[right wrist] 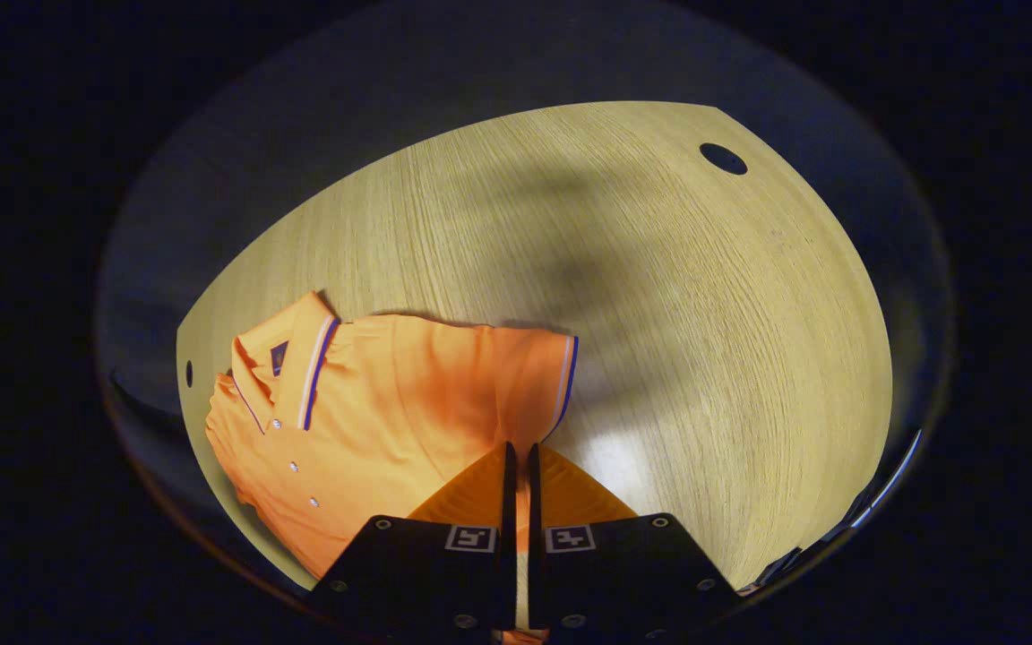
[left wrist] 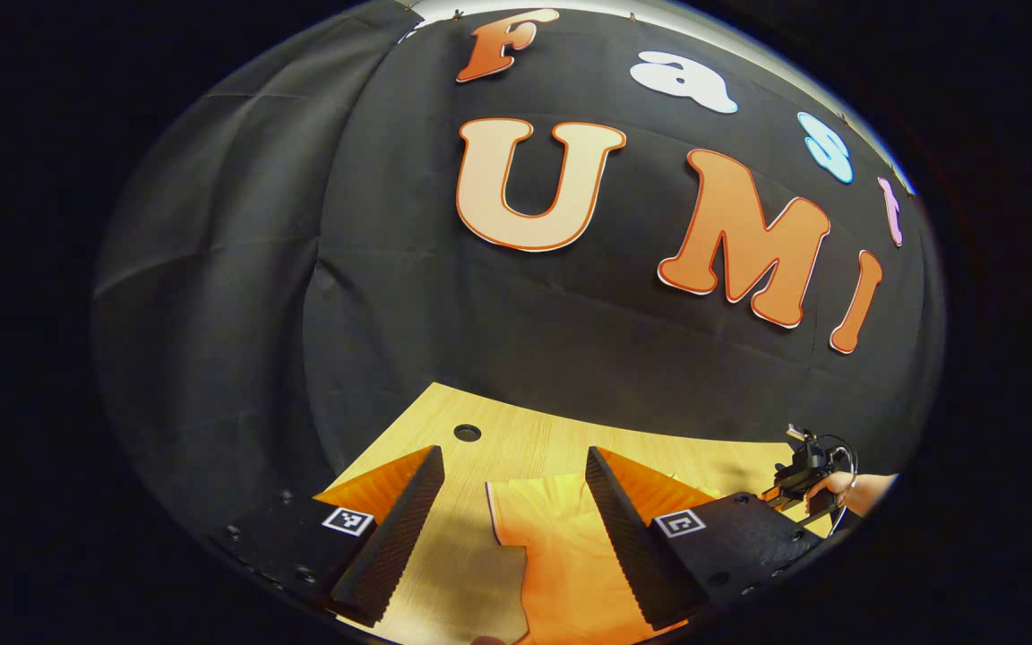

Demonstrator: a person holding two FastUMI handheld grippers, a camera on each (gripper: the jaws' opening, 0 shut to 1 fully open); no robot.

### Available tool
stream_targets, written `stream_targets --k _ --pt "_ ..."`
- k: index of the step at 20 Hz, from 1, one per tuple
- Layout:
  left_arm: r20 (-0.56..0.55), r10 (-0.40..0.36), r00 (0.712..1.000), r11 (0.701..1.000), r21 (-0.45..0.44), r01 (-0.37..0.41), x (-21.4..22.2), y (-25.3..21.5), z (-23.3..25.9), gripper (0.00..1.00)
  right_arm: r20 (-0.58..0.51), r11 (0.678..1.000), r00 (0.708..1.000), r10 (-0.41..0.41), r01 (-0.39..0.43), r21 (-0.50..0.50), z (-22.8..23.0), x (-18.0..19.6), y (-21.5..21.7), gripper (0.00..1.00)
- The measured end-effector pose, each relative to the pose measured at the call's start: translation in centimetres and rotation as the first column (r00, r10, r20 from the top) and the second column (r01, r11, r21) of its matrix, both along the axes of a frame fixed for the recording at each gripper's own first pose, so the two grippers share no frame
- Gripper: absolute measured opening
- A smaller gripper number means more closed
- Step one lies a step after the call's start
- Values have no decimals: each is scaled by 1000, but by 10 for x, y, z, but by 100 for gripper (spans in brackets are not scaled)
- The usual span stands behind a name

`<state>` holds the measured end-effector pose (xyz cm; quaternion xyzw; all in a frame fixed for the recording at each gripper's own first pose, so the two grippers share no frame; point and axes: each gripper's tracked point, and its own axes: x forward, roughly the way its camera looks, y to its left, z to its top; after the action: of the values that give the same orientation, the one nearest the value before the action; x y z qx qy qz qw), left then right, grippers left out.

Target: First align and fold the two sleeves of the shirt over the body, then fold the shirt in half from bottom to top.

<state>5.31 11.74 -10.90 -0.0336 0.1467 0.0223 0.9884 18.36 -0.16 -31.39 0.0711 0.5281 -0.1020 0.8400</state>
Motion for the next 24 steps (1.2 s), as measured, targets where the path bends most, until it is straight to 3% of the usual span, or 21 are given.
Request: stream_targets --k 11,13,20,24 --pt "21 14 1000 999 -53 -13 -19 47 4 98 65 981 978 196 -196 -12 49 -11 118 6" --pt "21 17 1000 999 -49 -16 -21 57 3 98 69 976 975 212 -215 34 52 -13 148 6" --pt "-10 35 999 999 -42 -35 -34 92 -12 98 38 955 958 286 -288 75 33 -17 219 6" --pt "-24 62 998 997 -45 -63 -42 114 -18 98 -20 951 953 303 -302 63 12 -21 236 6"
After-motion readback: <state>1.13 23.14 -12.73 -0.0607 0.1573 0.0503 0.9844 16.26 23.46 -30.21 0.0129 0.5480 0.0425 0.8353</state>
